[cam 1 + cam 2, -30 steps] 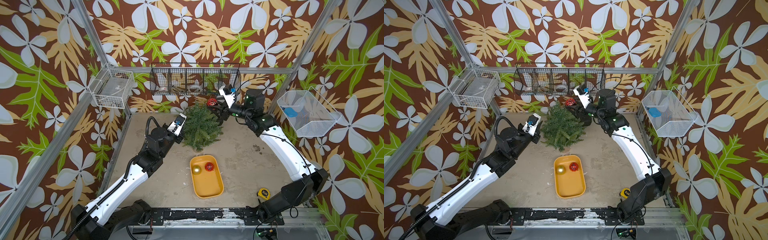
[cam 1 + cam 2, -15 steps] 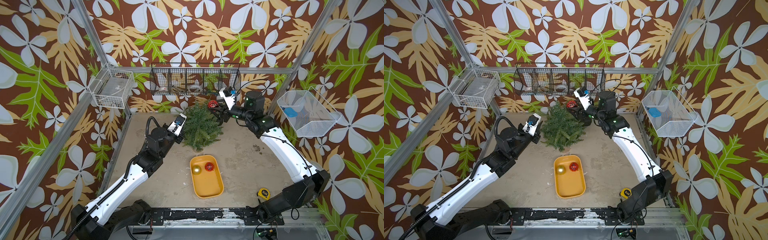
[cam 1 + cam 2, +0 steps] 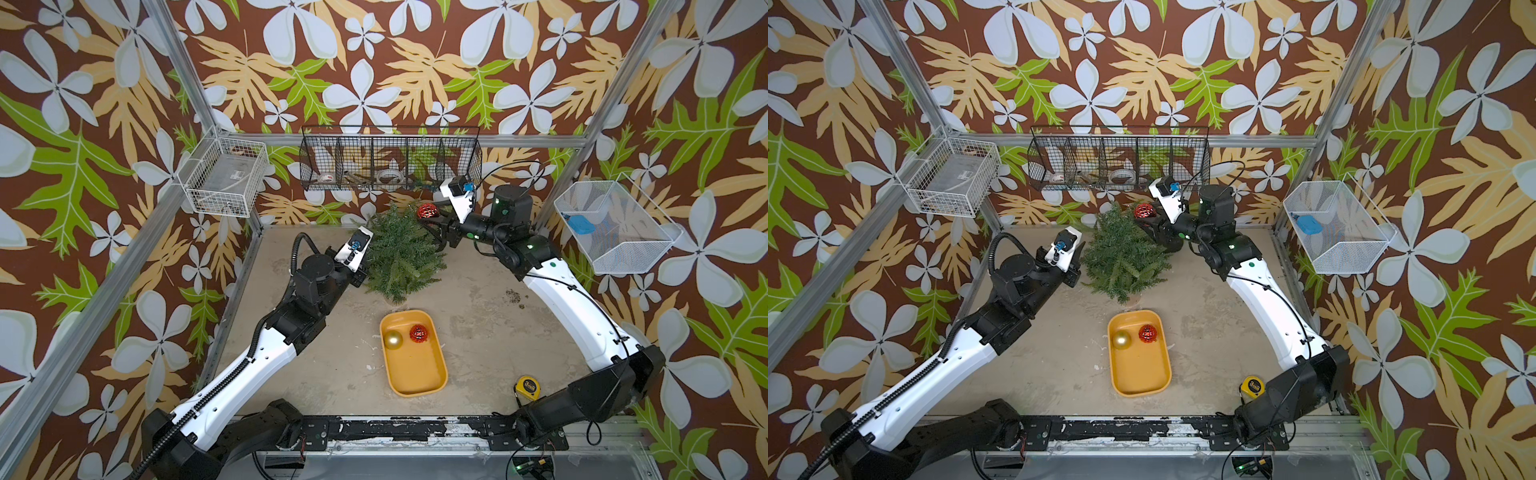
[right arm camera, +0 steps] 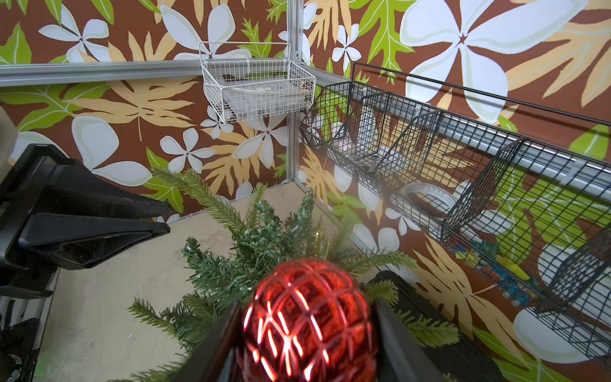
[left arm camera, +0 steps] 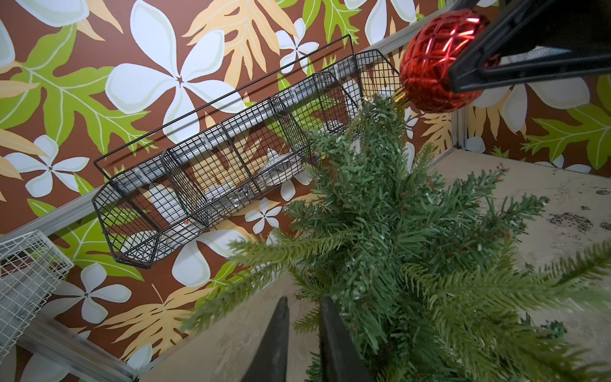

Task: Decorate the small christmas tree with ornaments
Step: Hang an ornament on the christmas tree.

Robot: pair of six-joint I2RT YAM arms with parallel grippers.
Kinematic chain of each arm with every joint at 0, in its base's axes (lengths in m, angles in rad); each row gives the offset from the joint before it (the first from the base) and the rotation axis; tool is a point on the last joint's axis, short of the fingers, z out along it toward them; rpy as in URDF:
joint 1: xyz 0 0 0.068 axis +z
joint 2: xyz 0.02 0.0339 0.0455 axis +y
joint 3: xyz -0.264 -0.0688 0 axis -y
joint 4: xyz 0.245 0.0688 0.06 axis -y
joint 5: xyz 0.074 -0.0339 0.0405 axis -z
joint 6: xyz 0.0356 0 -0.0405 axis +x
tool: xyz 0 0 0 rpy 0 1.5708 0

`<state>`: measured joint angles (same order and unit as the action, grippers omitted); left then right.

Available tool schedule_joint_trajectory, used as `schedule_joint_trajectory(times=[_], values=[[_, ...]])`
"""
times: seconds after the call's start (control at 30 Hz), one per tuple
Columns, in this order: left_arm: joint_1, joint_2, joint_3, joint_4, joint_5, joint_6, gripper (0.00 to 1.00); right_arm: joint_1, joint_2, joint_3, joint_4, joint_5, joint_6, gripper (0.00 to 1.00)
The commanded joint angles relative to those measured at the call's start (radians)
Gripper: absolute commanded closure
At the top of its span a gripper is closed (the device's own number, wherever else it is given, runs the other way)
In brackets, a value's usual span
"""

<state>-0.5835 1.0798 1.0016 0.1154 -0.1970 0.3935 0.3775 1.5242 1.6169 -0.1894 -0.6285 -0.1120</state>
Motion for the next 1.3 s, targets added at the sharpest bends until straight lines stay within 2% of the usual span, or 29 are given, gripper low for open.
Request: schedule_joint_trajectory(times=[0.0, 0.37, 0.8, 1.27], values=[[0.002, 0.000, 0.010, 0.009, 0.010, -0.012, 0.80, 0.000, -0.001, 0.009, 0.028, -0.009, 0.003, 0.54], [0.002, -0.004, 0.007, 0.004, 0.013, -0.013, 0.81, 0.001, 0.051, 0.080, 0.010, -0.034, 0.015, 0.54], [0.002, -0.014, 0.004, 0.000, 0.016, -0.012, 0.81, 0.007, 0.016, 0.038, 0.014, -0.036, 0.002, 0.54], [0.002, -0.020, 0.002, 0.000, 0.017, -0.012, 0.80, 0.013, 0.011, 0.038, -0.026, 0.034, -0.034, 0.54]])
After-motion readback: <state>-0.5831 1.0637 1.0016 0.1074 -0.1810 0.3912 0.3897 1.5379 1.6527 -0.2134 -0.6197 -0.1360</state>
